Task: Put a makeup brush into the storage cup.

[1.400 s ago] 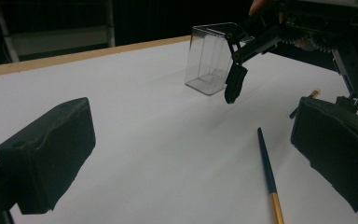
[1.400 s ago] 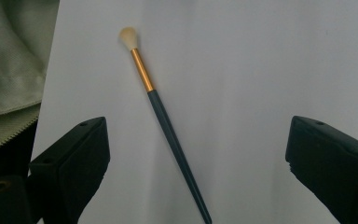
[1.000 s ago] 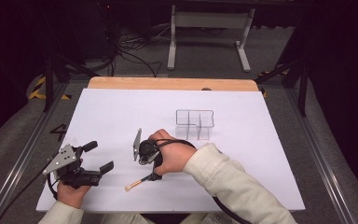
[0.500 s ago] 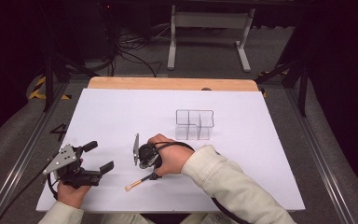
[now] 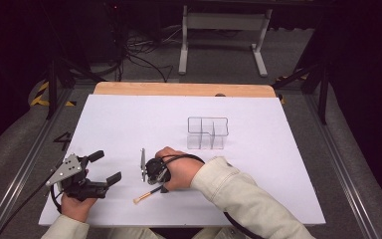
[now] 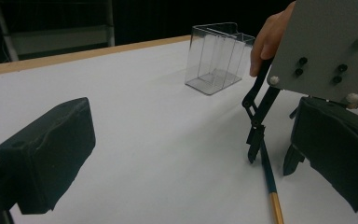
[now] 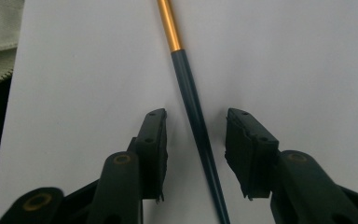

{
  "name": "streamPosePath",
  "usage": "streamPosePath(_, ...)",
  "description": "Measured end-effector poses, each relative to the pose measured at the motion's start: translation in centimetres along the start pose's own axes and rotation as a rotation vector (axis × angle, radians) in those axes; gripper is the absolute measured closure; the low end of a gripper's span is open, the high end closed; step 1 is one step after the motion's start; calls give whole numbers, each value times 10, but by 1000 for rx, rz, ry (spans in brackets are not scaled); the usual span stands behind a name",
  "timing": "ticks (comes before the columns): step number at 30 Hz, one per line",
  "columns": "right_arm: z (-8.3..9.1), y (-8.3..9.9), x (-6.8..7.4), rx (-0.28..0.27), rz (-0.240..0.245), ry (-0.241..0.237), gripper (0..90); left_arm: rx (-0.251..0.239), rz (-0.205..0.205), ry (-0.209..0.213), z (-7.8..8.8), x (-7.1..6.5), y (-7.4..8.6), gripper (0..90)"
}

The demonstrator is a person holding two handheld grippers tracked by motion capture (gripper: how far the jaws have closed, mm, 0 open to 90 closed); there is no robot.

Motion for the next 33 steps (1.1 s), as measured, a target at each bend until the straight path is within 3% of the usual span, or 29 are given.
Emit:
streamPosePath(10,0,0,1,38,37,27,721,3,-1,0,0,0,0,5)
streamPosePath(15,0,0,6,61,60,24,832,2,2,1,0,0,1,5)
streamPosePath(33,5,3,12,59,27,21,837,1,-5,0,0,1,0,5)
Point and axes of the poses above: each handheld gripper's, and its own axes: z roughly backward along the jaws, y roughly out of its underside, x roughly to its left, the point moved 10 cm from there along -z, roughly forward along the jaws, and after that the axes turned 2 degrees about -y, right-handed, at the moved point
